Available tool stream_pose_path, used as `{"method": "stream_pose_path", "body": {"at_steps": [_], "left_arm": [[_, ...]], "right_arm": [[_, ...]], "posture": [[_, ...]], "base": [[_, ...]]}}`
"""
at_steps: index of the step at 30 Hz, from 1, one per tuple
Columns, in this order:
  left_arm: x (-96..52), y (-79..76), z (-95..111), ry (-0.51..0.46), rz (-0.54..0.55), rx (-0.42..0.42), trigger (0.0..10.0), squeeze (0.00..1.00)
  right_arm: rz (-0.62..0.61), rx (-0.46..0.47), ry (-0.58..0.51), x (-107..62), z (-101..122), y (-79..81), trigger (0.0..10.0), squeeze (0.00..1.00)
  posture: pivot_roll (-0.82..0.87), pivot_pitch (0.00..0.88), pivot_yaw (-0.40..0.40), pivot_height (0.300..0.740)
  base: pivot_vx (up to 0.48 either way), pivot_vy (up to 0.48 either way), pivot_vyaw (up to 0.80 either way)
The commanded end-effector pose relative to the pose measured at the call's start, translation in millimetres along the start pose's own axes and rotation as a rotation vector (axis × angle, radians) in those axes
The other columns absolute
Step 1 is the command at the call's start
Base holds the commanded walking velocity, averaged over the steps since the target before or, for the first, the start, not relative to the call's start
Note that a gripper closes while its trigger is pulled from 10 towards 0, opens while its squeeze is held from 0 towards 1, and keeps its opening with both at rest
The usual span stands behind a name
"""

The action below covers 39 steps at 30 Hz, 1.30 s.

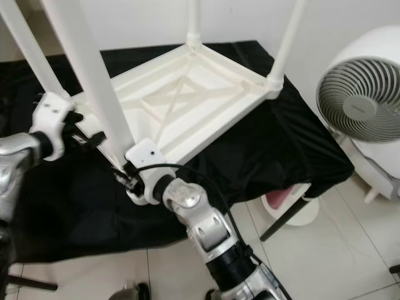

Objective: Building children table

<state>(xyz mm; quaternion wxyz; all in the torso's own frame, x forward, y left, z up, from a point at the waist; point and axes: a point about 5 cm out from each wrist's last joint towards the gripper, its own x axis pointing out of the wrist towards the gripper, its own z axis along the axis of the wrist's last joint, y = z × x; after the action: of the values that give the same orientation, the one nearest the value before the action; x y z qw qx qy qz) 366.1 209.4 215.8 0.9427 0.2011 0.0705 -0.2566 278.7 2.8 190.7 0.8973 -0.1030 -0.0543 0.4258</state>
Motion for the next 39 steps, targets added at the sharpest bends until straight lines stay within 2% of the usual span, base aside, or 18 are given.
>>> {"method": "stream_pose_path", "body": {"at_steps": [1, 6, 7, 8, 10, 11, 13, 14, 17, 20, 23, 26, 28, 29, 33, 37, 39], "left_arm": [[9.8, 16.3, -8, 0.057, 0.341, -0.01, 10.0, 0.0], [19.2, 13.9, -11, 0.109, 0.333, 0.006, 10.0, 0.0], [22.2, 13.3, -15, 0.149, 0.331, 0.065, 10.0, 0.0], [22.2, 13.3, -15, 0.149, 0.331, 0.065, 10.0, 0.0], [24.9, 13.0, -22, 0.226, 0.301, 0.189, 10.0, 0.0], [24.9, 13.0, -22, 0.226, 0.301, 0.189, 10.0, 0.0], [23.8, 12.5, -30, 0.291, 0.232, 0.301, 10.0, 0.0], [23.8, 12.5, -30, 0.291, 0.232, 0.301, 10.0, 0.0], [20.9, 11.4, -40, 0.349, 0.134, 0.395, 10.0, 0.0], [19.7, 10.8, -43, 0.367, 0.091, 0.428, 10.0, 0.0], [14.3, 8.3, -51, 0.409, -0.015, 0.461, 10.0, 0.0], [13.5, 7.9, -52, 0.415, -0.03, 0.464, 10.0, 0.0], [9.9, 3.6, -58, 0.429, -0.108, 0.479, 10.0, 0.0], [9.9, 3.6, -58, 0.429, -0.108, 0.479, 10.0, 0.0], [-0.4, -6.3, -69, 0.446, -0.268, 0.494, 10.0, 0.0], [-8.2, -14.1, -75, 0.441, -0.356, 0.498, 10.0, 0.0], [-7.6, -16.1, -75, 0.432, -0.36, 0.497, 10.0, 0.0]], "right_arm": [[-0.089, -0.013, 0.014, -10.2, 0, -16.3, 0.0, 0.0], [-0.113, -0.019, 0.02, -13.0, 0, -19.0, 0.0, 0.0], [-0.13, -0.021, 0.023, -14.5, -1, -21.3, 0.0, 0.0], [-0.13, -0.021, 0.023, -14.5, -1, -21.3, 0.0, 0.0], [-0.176, -0.021, 0.032, -17.8, -1, -27.7, 0.0, 0.0], [-0.176, -0.021, 0.032, -17.8, -1, -27.7, 0.0, 0.0], [-0.233, -0.019, 0.054, -20.8, -3, -35.8, 0.0, 0.0], [-0.233, -0.019, 0.054, -20.8, -3, -35.8, 0.0, 0.0], [-0.297, -0.017, 0.083, -24.6, -7, -44.7, 0.0, 0.0], [-0.323, -0.014, 0.096, -26.3, -8, -48.5, 0.0, 0.0], [-0.411, -0.031, 0.114, -29.7, -10, -62.9, 0.0, 0.0], [-0.425, -0.035, 0.116, -30.3, -10, -65.2, 0.0, 0.0], [-0.497, -0.043, 0.126, -33.1, -9, -76.0, 0.0, 0.0], [-0.497, -0.043, 0.126, -33.1, -9, -76.0, 0.0, 0.0], [-0.633, -0.096, 0.149, -40.6, -9, -94.0, 0.0, 0.0], [-0.645, -0.076, 0.168, -43.4, -14, -96.2, 0.0, 0.0], [-0.641, -0.077, 0.168, -43.6, -15, -95.0, 0.0, 0.0]], "posture": [[-0.06, 0.149, 0.037, 0.74], [-0.07, 0.147, 0.041, 0.74], [-0.07, 0.146, 0.042, 0.74], [-0.07, 0.146, 0.042, 0.74], [-0.07, 0.148, 0.045, 0.74], [-0.07, 0.148, 0.045, 0.74], [-0.07, 0.148, 0.045, 0.74], [-0.07, 0.148, 0.045, 0.74], [-0.07, 0.151, 0.041, 0.74], [-0.07, 0.152, 0.04, 0.74], [-0.06, 0.155, 0.04, 0.74], [-0.06, 0.155, 0.04, 0.74], [-0.06, 0.155, 0.04, 0.74], [-0.06, 0.155, 0.04, 0.74], [-0.06, 0.164, 0.043, 0.74], [-0.05, 0.166, 0.042, 0.74], [-0.05, 0.167, 0.04, 0.74]], "base": [[0.0, 0.0, 0.0], [0.0, 0.0, 0.0], [0.0, 0.0, 0.0], [0.0, 0.0, 0.0], [0.0, 0.0, 0.0], [0.0, 0.0, 0.0], [0.0, 0.0, 0.0], [0.0, 0.0, 0.0], [0.0, 0.0, 0.0], [0.0, 0.0, 0.0], [0.0, 0.0, 0.0], [0.0, 0.0, 0.0], [0.0, 0.0, 0.0], [0.0, 0.0, 0.0], [0.0, 0.0, 0.0], [0.0, 0.0, 0.0], [0.0, 0.0, 0.0]]}}
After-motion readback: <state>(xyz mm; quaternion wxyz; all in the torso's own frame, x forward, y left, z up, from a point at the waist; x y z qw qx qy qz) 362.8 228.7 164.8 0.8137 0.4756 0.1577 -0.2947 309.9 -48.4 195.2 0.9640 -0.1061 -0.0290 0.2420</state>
